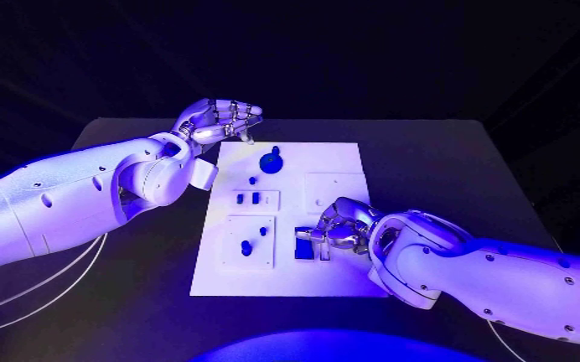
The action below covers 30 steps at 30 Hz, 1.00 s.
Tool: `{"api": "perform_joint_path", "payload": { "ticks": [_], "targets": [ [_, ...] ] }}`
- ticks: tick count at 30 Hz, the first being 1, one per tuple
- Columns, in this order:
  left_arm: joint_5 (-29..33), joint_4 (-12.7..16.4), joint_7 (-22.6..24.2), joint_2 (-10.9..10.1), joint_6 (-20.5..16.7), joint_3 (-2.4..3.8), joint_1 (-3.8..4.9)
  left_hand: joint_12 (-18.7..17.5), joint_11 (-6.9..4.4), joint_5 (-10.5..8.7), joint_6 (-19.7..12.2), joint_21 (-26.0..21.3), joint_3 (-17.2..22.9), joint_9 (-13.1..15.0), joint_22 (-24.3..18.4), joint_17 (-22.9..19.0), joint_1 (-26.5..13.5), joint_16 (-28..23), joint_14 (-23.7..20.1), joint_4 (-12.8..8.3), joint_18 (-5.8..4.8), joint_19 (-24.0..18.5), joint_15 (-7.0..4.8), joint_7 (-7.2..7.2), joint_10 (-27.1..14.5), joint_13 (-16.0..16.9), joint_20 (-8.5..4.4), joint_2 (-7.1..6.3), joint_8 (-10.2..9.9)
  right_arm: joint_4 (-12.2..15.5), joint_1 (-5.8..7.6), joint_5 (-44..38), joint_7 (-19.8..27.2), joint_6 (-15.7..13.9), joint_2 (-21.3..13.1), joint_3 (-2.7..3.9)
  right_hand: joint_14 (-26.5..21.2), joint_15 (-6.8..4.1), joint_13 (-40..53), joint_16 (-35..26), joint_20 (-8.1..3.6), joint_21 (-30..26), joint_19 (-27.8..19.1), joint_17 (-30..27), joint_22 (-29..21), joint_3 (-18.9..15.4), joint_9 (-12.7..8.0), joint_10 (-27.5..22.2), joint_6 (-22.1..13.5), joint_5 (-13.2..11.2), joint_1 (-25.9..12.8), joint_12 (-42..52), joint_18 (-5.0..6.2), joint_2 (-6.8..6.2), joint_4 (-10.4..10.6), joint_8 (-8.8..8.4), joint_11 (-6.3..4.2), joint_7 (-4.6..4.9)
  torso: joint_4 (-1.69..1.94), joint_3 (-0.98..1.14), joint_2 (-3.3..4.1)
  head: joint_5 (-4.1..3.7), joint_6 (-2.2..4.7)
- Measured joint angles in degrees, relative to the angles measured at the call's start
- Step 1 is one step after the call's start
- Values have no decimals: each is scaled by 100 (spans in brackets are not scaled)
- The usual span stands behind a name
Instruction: Assemble the parts on the task board
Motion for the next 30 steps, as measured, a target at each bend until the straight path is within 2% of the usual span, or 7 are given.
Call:
{"api": "perform_joint_path", "payload": {
  "ticks": [5,13,17,19,21,23,30],
  "targets": [
    [0,2,-5,-13,0,0,0,0,0,0,0,0,0,0,0,-5,0,0,0,0,0,0,0,0,0,0,0,0,0,75,-16,-4,55,18,-75,0,0,0,0,0,0,30,0,0,0,-22,11,0,-21,0,304,21,0,75,-22,40,0,-21,0,0,0,10,-9],
    [1,15,-13,-30,-1,0,0,0,0,0,0,0,0,0,0,-5,0,0,0,0,0,0,0,0,0,1,0,0,0,216,-35,30,164,19,-400,-1,21,-21,0,0,-21,38,22,-1,-1,-89,11,-20,-55,0,645,37,0,64,-24,45,-19,-29,0,3,1,21,-19],
    [1,17,-14,-44,-2,0,0,0,0,0,0,0,16,0,0,-4,0,0,0,16,0,0,0,0,0,1,0,0,0,298,5,32,191,-55,-684,2,21,-21,1,0,-21,26,21,-1,-1,-165,-6,-20,-147,0,772,13,0,18,-18,45,-19,7,-10,1,-3,26,-30],
    [2,18,-14,-49,-2,0,0,0,0,0,0,0,16,0,0,-4,0,0,0,16,-1,0,0,0,0,0,0,0,0,358,49,33,212,-112,-821,6,21,-21,0,0,-21,-43,21,-1,-1,-240,-49,-17,-295,0,874,-19,0,-39,-26,-48,-13,62,-15,-1,-6,24,-31],
    [4,19,-13,-55,-2,0,0,0,0,0,0,0,16,0,0,-4,0,0,0,16,0,0,0,0,0,-4,0,0,0,427,108,34,236,-190,-995,11,17,44,1,0,13,-116,-13,-1,-1,-303,-104,-15,-462,0,1044,-45,0,-78,-15,-169,73,132,-18,-3,-11,8,-28],
    [6,21,-9,-58,-2,-1,0,0,0,0,-20,0,16,0,0,-4,-16,0,0,16,0,0,0,-20,0,-4,0,17,0,489,148,34,260,-265,-1162,14,10,54,2,0,22,-155,-21,-1,-1,-322,-128,-6,-515,0,1142,-76,0,-110,-34,-230,100,186,-21,-2,-16,-8,-25],
    [11,41,-1,-68,-1,-11,-1,0,0,0,-20,0,0,0,0,-4,-23,0,0,32,0,0,0,-20,0,-4,0,23,0,575,176,-50,290,-381,-1535,11,10,96,17,0,74,-156,-10,-2,-2,-340,-161,-22,-524,0,1691,-96,-1,-280,-24,-278,125,195,-41,-3,-36,-72,-30]
  ]
}}
